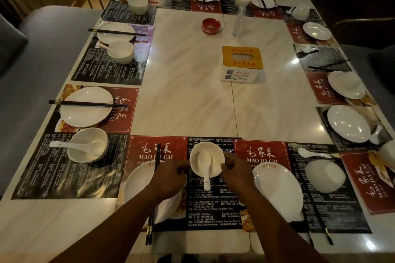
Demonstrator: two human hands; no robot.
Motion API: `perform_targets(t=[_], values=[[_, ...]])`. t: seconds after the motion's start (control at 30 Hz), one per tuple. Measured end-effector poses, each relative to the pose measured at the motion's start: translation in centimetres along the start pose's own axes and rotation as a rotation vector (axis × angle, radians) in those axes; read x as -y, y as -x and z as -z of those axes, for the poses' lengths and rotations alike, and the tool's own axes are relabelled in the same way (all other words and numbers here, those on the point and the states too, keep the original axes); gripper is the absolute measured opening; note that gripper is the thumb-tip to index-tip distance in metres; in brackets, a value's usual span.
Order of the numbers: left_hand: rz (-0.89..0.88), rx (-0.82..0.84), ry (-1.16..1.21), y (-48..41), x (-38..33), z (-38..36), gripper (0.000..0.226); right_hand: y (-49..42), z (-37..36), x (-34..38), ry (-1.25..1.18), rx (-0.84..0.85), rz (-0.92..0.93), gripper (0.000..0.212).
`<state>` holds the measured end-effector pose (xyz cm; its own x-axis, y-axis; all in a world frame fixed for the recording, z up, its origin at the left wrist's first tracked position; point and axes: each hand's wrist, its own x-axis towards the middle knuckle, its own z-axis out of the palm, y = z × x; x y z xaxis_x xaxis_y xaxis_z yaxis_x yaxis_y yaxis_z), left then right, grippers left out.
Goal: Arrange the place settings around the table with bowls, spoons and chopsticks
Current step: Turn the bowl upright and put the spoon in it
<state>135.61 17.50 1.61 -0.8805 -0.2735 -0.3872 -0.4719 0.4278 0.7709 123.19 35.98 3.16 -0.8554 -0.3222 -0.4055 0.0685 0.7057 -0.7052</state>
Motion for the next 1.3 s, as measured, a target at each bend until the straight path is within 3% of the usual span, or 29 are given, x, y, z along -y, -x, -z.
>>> perform_targets(t=[0.4,0.57,0.77,1.03,1.3], values=[[-0.018,0.025,0.08,0.9,-0.2,-0.3,0.064,0.7,0.1,0.4,0.045,0.011,-0.013,0.038],[-0.037,0.017,-0.01,0.8,0.2,0.2,0.061,1.7,-0.1,0.6,0.049,-0.038,-0.148,0.017],[-0.037,-0.242,-0.133,1.1,1.1,1.7,0.035,4.0,-0.9,0.5,-0.286,0.218,-0.372,0.024],[-0.011,-0.267,-0.24,1.5,3.2,2.6,0.035,4.4,-1.1,0.0,-0.144,0.127,-0.245,0.016],[-0.015,-0.261,-0.217,2.1,3.3,2.5,0.036,5.0,-1.2,0.0,-0.2,0.126,-0.244,0.016]])
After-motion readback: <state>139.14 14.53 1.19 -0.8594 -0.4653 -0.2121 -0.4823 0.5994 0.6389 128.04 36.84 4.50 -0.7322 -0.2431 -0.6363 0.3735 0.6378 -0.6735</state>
